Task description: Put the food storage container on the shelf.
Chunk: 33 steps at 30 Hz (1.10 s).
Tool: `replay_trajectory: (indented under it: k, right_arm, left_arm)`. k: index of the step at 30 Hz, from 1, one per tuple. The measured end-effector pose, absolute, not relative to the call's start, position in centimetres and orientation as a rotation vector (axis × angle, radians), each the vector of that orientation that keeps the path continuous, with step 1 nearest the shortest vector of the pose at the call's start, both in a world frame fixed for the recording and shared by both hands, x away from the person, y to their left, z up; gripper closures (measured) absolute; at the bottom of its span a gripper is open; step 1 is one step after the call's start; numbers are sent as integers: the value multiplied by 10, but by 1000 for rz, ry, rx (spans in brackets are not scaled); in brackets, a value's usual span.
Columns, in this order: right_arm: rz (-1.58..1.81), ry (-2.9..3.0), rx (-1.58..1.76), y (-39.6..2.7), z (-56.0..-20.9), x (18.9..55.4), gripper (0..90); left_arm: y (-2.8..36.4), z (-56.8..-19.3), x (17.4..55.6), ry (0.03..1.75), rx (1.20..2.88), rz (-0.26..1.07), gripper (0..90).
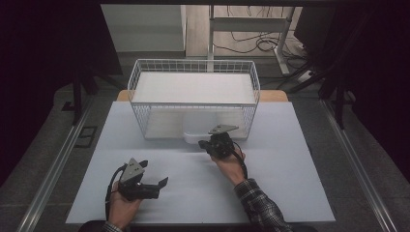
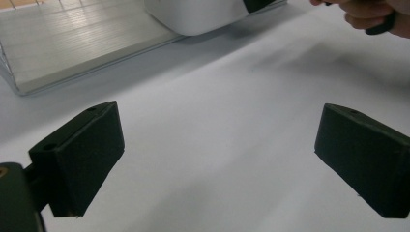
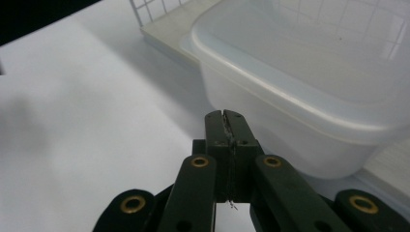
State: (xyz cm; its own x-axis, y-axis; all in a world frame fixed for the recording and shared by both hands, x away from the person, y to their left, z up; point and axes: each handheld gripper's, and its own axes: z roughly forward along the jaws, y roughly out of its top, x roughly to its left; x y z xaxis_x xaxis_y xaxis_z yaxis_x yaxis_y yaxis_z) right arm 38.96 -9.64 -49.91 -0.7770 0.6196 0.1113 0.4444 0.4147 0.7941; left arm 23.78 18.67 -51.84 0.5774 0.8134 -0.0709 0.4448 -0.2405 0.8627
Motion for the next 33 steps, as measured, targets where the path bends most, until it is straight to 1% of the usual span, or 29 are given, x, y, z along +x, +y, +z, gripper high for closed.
replay_trajectory:
  k: [25,33]
  right_arm:
    - [1264,2401,998,-87,-505,433,890]
    - [1254,2400,1010,-87,-506,437,887]
  left_arm:
    - [182,-524,240,989,1892,443,32]
    - [182,-525,240,992,1894,436,33]
